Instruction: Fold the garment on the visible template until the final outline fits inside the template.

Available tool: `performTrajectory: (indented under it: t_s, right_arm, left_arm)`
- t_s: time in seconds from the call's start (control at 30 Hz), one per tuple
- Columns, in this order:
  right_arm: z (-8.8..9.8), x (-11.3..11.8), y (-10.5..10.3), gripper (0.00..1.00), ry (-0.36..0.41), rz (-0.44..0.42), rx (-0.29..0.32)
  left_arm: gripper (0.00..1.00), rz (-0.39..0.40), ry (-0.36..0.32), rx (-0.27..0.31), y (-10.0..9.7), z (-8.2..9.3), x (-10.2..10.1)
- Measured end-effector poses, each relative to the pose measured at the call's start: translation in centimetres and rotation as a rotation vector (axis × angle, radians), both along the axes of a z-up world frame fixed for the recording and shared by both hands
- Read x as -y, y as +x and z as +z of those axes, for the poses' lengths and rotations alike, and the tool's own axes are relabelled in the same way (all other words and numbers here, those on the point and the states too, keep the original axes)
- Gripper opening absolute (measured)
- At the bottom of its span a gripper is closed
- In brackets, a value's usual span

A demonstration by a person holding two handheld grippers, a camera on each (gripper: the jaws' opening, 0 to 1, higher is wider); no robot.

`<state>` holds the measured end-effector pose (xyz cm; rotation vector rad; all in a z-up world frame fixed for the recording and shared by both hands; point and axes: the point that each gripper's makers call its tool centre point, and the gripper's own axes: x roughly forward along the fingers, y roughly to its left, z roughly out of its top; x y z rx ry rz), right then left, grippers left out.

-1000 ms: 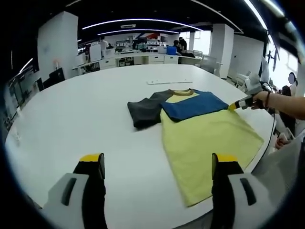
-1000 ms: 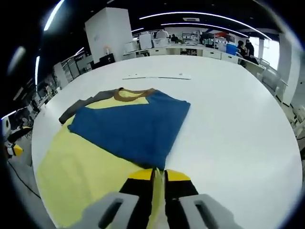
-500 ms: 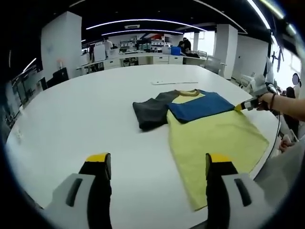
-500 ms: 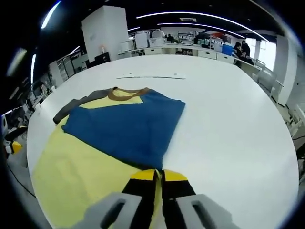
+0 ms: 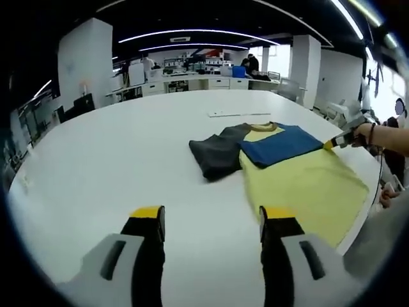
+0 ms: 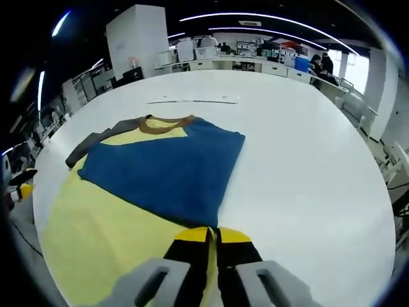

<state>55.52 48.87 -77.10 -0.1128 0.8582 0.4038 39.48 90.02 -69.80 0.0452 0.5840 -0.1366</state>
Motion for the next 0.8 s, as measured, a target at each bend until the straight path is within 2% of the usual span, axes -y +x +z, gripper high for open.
performTrajectory:
  t_s: [0.17,0.27,0.4,0.63,0.8]
  right_arm:
    - [-0.1,0.1,-0.1,0.0,0.005,0.016,-0.011]
    - [-0.2,0.2,-0.1,0.04,-0.002,0.022,-0.014]
    - [0.0,0.2,-0.3,0.2,0.011,0.019,-0.016]
    - [1.1,-0.1,-0.3,0.46,0.033,0.03,0.008]
    - [2.2,-0.9,-0.5,0.59,0.06,0.065,0.017]
  left_arm:
    - [0.45,0.013,-0.01,0.025,1.8,-0.2,-0.4]
    - [0.41,0.019,-0.014,0.023,2.9,-0.6,-0.5]
    - [0.37,0.038,-0.058,0.044,4.4,-0.7,-0.5]
    - [0.35,0.035,-0.062,0.033,5.9,-1.8,-0.3]
    - [0.34,0.033,-0.06,0.02,6.7,-2.5,-0.2]
